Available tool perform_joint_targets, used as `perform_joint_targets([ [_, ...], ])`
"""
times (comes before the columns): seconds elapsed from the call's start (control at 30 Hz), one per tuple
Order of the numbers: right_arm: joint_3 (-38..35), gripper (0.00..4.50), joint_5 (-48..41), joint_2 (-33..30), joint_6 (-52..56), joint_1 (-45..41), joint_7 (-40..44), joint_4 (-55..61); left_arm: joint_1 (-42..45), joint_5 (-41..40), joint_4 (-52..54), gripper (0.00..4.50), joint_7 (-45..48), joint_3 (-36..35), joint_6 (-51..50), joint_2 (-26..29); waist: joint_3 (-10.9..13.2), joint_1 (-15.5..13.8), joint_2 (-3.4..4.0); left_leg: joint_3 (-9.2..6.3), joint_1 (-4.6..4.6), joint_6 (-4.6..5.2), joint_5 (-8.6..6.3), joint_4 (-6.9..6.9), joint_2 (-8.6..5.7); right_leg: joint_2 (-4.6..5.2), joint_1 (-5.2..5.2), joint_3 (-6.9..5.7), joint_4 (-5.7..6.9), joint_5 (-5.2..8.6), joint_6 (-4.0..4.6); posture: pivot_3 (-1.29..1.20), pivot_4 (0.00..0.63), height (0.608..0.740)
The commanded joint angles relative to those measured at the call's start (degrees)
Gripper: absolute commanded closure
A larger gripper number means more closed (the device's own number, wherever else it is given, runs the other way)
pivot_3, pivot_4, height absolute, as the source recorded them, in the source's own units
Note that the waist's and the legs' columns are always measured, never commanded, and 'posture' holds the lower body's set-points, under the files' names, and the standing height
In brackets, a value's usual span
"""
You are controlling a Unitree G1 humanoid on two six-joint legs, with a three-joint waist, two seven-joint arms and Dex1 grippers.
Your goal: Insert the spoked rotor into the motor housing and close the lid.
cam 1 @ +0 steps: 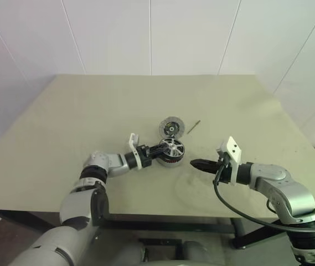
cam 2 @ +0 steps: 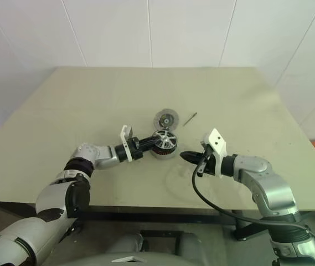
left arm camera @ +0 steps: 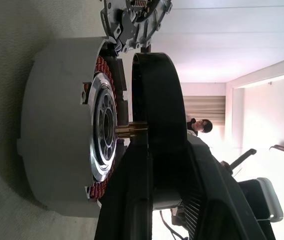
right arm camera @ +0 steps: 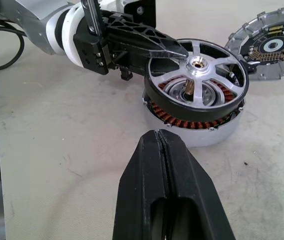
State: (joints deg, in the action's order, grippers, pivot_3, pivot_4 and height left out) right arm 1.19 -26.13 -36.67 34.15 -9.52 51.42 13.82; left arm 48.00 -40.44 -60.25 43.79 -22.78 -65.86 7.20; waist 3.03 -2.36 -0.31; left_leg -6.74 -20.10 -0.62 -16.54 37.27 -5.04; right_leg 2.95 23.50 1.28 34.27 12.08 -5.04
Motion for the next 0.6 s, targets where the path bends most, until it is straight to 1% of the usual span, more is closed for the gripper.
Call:
perform_joint_targets([
  [0.03,-1.9,4.50,-1.2,-0.4,-0.4,-0.5,-0.2,2.4,1.1,0.6,-0.3,4.03,1.1,0.0,0.5,-0.6,0.0,0.0,0.00,0.00,0.00,0.00,0.00,0.00,0.00,0.00,0.00,0.00,0.00,0.00,0.00,0.00,0.000,0.740],
  [0.1,-1.8,4.50,-1.3,-0.2,-0.3,-0.4,-0.4,2.5,1.2,1.2,0.1,3.32,1.1,0.3,1.8,-0.7,0.0,0.0,0.00,0.00,0.01,0.00,0.00,0.01,0.00,0.00,-0.02,0.00,0.00,0.00,0.00,0.00,0.000,0.740],
  [0.13,-1.8,4.50,-1.4,-0.2,-0.3,-0.4,-0.4,2.6,1.4,1.4,0.2,3.12,1.0,0.2,2.0,-0.8,0.0,0.0,0.00,0.00,0.02,0.00,0.00,0.01,0.00,0.00,-0.02,0.00,0.01,-0.01,0.00,0.00,0.000,0.740],
  [0.27,-1.7,4.50,-1.4,-0.1,-0.4,-0.3,-0.6,2.3,3.3,1.8,1.0,1.89,0.8,0.3,2.2,-0.9,0.0,0.0,-0.03,0.00,0.04,0.00,0.00,0.06,0.00,0.00,-0.07,0.00,0.00,-0.01,-0.01,0.00,0.000,0.740],
  [0.37,-1.6,4.50,-1.2,-0.1,-0.6,-0.6,-0.7,1.9,5.2,2.6,3.7,1.89,2.0,2.1,1.5,-0.5,0.0,0.0,-0.04,0.01,0.02,0.00,0.00,0.11,-0.01,-0.04,-0.08,0.00,-0.01,-0.06,-0.10,0.00,0.000,0.740],
  [0.47,-1.3,4.50,-0.9,-0.1,-0.9,-1.1,-0.6,1.2,7.3,4.6,7.9,1.89,4.3,6.2,1.7,0.3,0.0,0.0,-0.05,0.01,-0.04,0.01,0.00,0.11,-0.01,-0.05,-0.03,0.01,-0.01,-0.10,-0.08,0.00,0.000,0.740],
  [0.57,-0.9,4.50,-0.6,0.2,-1.1,-1.6,-0.6,0.7,7.4,8.1,15.4,1.89,9.5,15.3,2.2,2.4,0.0,0.2,-0.04,0.02,-0.14,0.01,0.00,0.09,0.00,-0.02,0.08,0.03,-0.01,-0.12,-0.06,0.00,0.000,0.740],
  [0.6,-0.9,4.50,-0.5,0.2,-1.1,-1.7,-0.6,0.6,7.2,8.7,16.9,1.89,10.6,17.2,2.4,2.9,0.0,0.2,-0.03,0.03,-0.15,0.01,0.00,0.07,0.00,-0.02,0.10,0.04,-0.02,-0.12,-0.05,0.00,0.000,0.740],
])
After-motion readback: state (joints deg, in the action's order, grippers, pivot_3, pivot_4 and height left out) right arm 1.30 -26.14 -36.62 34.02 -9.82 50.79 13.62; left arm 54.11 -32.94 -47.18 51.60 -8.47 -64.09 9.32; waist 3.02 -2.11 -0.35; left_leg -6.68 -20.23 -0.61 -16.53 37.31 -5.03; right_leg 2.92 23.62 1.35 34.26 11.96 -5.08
